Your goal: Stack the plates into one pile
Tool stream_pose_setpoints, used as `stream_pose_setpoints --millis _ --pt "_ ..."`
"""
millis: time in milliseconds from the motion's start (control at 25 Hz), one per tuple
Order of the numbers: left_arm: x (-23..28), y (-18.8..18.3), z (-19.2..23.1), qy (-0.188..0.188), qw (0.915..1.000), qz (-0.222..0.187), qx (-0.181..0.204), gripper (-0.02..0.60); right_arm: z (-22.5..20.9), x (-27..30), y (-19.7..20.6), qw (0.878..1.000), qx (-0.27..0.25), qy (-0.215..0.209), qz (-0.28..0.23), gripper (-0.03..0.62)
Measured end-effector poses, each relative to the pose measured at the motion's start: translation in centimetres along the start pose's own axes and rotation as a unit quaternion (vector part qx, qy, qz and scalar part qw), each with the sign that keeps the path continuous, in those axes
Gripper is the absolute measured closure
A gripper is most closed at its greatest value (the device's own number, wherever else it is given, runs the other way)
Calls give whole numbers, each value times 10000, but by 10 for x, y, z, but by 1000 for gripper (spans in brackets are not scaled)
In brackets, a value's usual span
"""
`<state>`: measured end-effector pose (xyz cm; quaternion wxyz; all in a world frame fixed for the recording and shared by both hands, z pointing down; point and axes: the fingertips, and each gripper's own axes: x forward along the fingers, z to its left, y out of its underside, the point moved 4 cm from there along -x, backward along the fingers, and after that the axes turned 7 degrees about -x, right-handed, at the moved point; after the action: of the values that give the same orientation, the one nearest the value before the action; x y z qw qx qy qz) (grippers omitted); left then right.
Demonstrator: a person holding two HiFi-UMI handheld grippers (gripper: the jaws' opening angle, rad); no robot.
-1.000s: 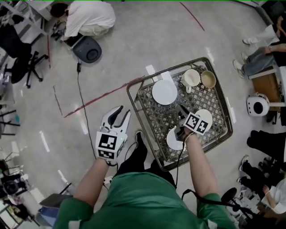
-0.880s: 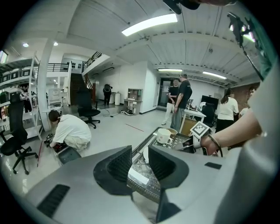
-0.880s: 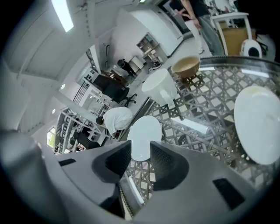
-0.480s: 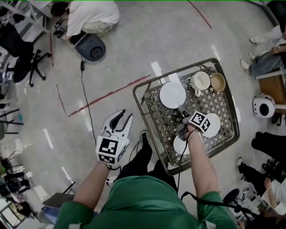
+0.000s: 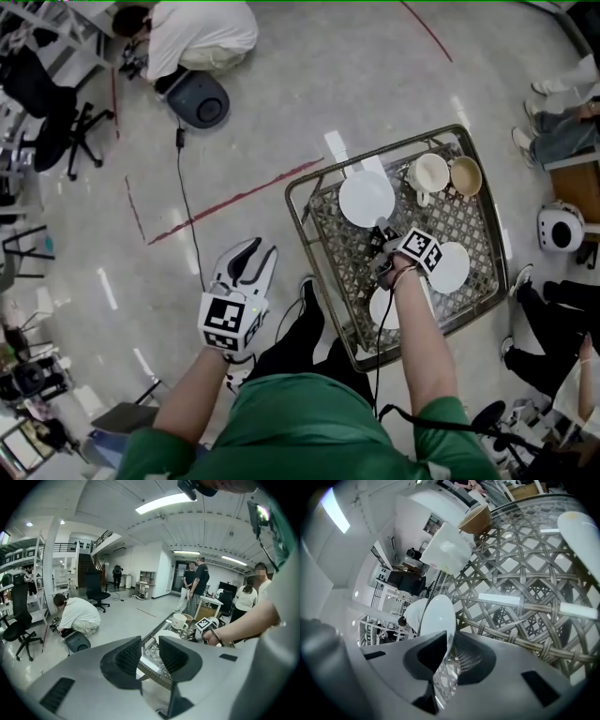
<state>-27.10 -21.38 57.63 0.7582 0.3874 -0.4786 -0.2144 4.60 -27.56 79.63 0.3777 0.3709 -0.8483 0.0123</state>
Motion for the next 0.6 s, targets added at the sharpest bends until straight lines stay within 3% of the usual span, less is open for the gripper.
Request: stream_pose_setpoints --millis 360,600 --pt "-12 0 -10 69 10000 28 -15 456 18 -36 4 9986 51 -329 -400 559" --pt "-1 -8 -49 379 9992 -48 120 456 17 -75 0 9971 -117 -579 -486 565"
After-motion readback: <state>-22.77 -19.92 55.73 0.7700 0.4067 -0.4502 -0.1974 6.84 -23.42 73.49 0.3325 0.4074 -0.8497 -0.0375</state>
